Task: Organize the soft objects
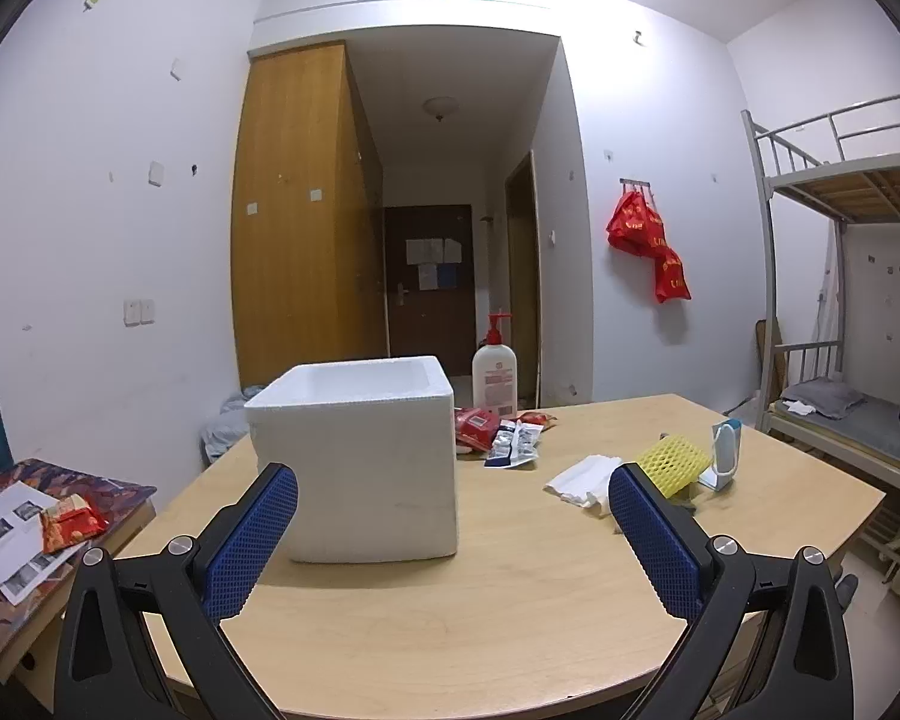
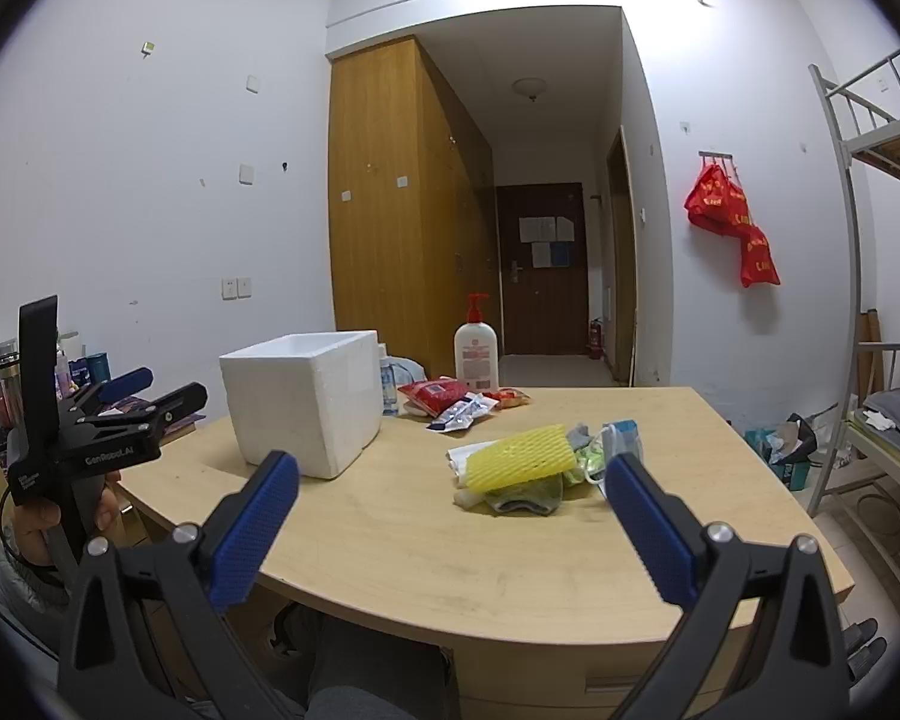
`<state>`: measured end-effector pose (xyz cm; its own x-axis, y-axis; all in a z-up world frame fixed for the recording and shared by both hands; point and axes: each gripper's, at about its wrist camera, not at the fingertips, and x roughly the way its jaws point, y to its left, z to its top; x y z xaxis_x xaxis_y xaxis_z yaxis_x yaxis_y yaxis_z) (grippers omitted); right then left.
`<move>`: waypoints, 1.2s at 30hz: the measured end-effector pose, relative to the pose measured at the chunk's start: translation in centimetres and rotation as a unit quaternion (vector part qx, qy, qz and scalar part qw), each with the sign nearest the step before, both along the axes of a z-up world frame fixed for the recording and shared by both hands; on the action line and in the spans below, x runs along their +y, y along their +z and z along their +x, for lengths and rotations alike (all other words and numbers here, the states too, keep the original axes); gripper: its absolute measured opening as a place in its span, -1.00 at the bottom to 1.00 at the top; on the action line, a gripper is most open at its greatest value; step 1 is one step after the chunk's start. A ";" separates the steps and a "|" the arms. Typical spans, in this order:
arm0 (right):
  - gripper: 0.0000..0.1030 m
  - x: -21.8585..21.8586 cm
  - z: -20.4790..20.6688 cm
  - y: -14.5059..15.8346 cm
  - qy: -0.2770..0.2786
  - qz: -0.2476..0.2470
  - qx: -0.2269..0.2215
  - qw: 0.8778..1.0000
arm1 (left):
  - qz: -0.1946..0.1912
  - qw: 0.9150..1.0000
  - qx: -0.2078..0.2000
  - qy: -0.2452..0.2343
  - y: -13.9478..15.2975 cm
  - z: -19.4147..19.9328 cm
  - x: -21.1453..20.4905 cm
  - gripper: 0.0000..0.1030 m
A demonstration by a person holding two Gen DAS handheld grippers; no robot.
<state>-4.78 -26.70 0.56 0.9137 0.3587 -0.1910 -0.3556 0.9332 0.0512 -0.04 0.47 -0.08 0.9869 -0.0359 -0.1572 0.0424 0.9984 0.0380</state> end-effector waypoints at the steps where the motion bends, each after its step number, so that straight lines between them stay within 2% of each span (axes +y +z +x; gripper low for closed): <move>1: 1.00 -0.4 0.0 0.1 0.000 0.000 0.001 1.000 | 0.000 1.000 -0.001 0.000 0.0 0.0 0.0 1.00; 36: 1.00 -0.4 0.4 0.0 -0.001 0.001 0.008 1.000 | -0.003 1.000 0.008 -0.006 0.0 0.1 0.4 1.00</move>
<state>-4.36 -27.14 0.54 0.9117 0.3567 -0.2041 -0.3522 0.9341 0.0591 0.05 0.87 -0.12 0.9837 -0.0488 -0.1733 0.0550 0.9980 0.0310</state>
